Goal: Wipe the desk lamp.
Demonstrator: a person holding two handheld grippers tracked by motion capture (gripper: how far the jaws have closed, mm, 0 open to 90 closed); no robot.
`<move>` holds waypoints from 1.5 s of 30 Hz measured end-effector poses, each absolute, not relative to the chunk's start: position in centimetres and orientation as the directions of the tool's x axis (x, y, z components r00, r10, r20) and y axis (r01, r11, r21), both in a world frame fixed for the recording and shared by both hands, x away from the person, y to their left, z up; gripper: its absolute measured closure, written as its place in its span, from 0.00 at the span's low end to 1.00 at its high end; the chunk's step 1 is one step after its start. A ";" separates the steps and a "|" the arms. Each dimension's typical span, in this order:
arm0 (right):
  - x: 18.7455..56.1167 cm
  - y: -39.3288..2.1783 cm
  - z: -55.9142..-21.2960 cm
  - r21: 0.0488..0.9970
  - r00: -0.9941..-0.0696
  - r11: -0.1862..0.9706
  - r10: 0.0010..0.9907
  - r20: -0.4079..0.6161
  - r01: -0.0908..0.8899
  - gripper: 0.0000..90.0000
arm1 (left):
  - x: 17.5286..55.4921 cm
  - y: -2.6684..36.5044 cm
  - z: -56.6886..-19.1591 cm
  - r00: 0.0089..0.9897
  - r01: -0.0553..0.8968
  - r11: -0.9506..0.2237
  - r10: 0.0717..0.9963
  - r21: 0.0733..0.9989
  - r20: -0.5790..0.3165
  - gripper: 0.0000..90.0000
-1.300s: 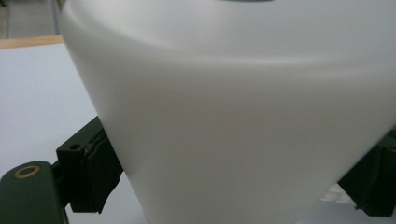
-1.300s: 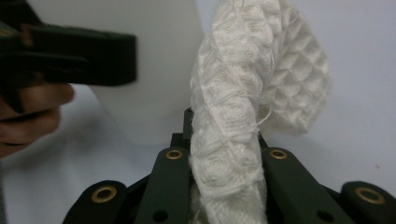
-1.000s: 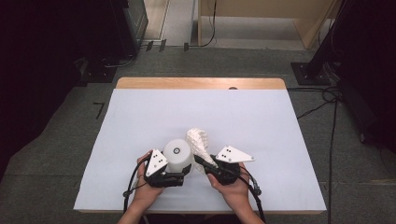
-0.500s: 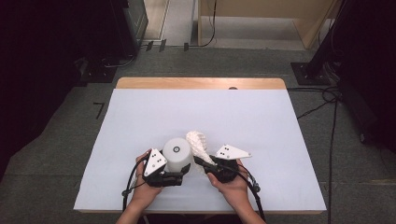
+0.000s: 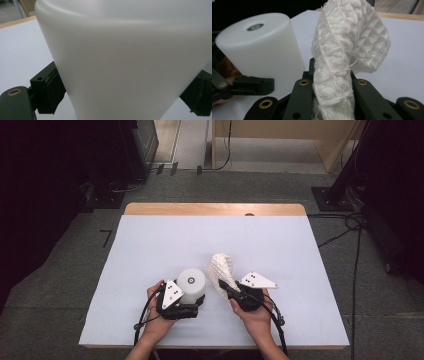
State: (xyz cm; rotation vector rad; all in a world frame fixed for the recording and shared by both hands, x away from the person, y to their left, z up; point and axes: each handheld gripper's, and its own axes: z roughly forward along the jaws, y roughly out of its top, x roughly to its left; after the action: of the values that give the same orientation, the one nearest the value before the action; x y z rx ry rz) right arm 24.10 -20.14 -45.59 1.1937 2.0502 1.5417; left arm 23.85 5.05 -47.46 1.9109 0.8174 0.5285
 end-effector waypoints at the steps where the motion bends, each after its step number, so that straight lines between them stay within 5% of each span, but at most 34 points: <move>1: 24.2 -20.1 -45.9 0.898 -0.602 0.086 0.769 0.217 0.432 0.87 | 23.9 5.0 -47.6 0.683 0.320 -0.321 0.730 0.891 0.018 0.09; 15: 25.0 -20.6 -47.8 0.876 -0.581 0.107 0.784 0.217 0.471 0.87 | 24.1 6.0 -47.9 0.710 0.373 -0.277 0.699 0.886 -0.080 0.03; 23: 25.1 -19.9 -48.7 0.859 -0.583 0.143 0.787 0.203 0.491 0.86 | 23.1 4.4 -47.9 0.564 0.420 -0.235 0.824 0.877 -0.050 0.00; 26: 24.9 -19.4 -48.8 0.853 -0.592 0.162 0.782 0.196 0.496 0.86 | 22.7 4.0 -48.0 0.557 0.394 -0.244 0.831 0.886 -0.019 0.08; 37: 24.0 -17.7 -47.7 0.862 -0.686 0.174 0.687 0.239 0.475 0.87 | 23.6 6.2 -46.6 0.627 0.372 -0.201 0.775 0.906 -0.085 0.09; 45: 23.0 -17.8 -45.6 0.897 -0.708 0.103 0.655 0.264 0.430 0.87 | 23.1 5.5 -46.5 0.686 0.329 -0.270 0.727 0.905 -0.032 0.09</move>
State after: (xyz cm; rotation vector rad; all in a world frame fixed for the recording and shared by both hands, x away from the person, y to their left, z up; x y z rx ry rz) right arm 22.98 -17.81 -45.59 1.0892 2.1752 1.6521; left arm 23.06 5.46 -46.52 1.8676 0.8278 0.4835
